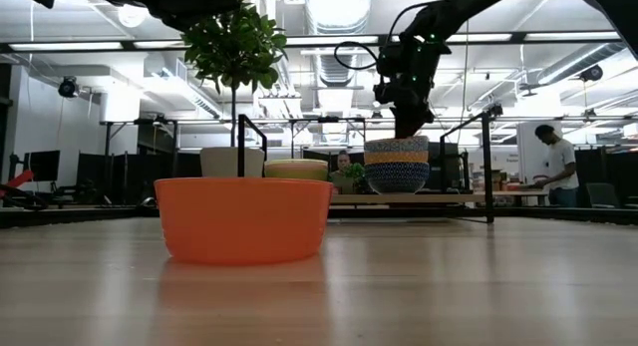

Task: Place and stack bowls onto a shelf
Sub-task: Stack the orange bowl on top of the light blue bowl on the shelf, then stack the orange transparent bowl on top of the yellow transparent bowl on the shelf

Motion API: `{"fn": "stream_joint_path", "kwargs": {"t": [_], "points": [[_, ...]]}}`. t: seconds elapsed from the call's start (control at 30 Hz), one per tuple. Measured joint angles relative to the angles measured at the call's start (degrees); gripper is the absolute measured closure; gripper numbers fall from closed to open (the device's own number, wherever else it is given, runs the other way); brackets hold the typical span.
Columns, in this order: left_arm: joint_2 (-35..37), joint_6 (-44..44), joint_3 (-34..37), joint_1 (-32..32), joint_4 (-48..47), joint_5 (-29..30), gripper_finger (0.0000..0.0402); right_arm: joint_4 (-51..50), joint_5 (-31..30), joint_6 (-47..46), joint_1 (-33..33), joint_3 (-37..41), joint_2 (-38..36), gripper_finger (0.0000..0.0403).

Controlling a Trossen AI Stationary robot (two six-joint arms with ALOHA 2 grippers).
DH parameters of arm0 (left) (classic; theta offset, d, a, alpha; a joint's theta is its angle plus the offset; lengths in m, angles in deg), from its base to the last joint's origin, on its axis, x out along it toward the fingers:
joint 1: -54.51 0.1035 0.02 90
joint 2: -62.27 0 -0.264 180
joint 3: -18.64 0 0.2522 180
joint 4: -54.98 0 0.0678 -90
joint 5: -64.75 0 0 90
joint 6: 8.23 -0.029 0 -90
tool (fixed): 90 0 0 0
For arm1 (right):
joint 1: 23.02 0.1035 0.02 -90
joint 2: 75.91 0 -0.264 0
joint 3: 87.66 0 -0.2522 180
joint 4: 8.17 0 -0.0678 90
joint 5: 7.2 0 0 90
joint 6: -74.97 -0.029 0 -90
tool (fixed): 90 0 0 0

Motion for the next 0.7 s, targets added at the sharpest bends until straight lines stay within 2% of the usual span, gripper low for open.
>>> {"fn": "stream_joint_path", "kwargs": {"t": [0.27,0.4,0.57,0.7], "points": [[0.0,2.0,0.0,0.0,0.0,0.0,0.0313,0.7,0.4,-0.4,0.4,-0.4,-2.3,0.0285],[0.0,4.6,0.0,0.0,0.0,0.0,0.0313,0.5,6.1,-0.4,2.3,-0.5,-5.3,0.0290],[-0.2,11.4,0.0,0.0,-0.5,0.0,0.0313,3.5,12.9,0.3,7.3,1.6,-11.0,0.0303],[-2.1,19.1,0.2,-0.1,-2.0,-0.1,0.0313,11.0,14.1,1.1,13.5,8.2,-17.1,0.0313]]}}
